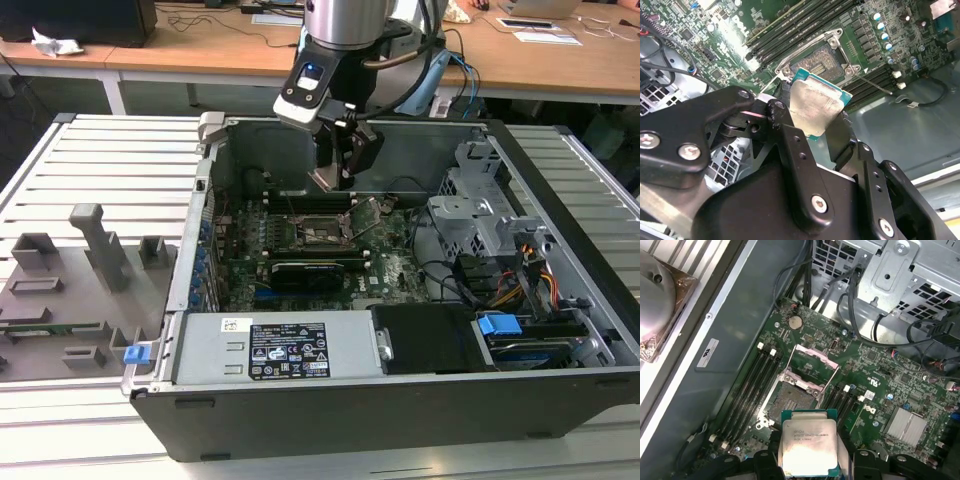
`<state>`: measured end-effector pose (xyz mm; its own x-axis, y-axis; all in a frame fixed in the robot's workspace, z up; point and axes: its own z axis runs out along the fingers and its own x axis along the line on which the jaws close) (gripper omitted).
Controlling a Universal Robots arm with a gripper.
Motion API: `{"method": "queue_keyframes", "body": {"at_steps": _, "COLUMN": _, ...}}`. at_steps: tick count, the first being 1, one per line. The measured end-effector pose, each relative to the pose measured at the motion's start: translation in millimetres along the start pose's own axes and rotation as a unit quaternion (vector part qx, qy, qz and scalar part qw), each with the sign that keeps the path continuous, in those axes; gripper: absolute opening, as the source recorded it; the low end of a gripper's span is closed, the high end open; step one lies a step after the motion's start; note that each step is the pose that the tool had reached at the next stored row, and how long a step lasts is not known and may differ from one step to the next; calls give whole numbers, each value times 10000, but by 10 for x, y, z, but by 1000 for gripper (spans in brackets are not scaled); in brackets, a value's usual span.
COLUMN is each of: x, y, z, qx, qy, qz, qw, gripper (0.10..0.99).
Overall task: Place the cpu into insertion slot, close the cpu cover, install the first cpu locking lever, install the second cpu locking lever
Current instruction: 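Place the cpu into insertion slot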
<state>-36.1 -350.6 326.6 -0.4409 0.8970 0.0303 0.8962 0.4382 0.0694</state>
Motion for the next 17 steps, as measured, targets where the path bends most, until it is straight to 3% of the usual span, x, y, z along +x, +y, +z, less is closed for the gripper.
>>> {"method": "queue_keyframes", "body": {"at_steps": 7, "x": -2, "y": -4, "z": 55, "qx": 30, "qy": -8, "qz": 411, "qw": 9992, "gripper": 525}}
{"method": "queue_keyframes", "body": {"at_steps": 17, "x": -4, "y": -9, "z": 136, "qx": 37, "qy": -7, "qz": 432, "qw": 9991, "gripper": 525}}
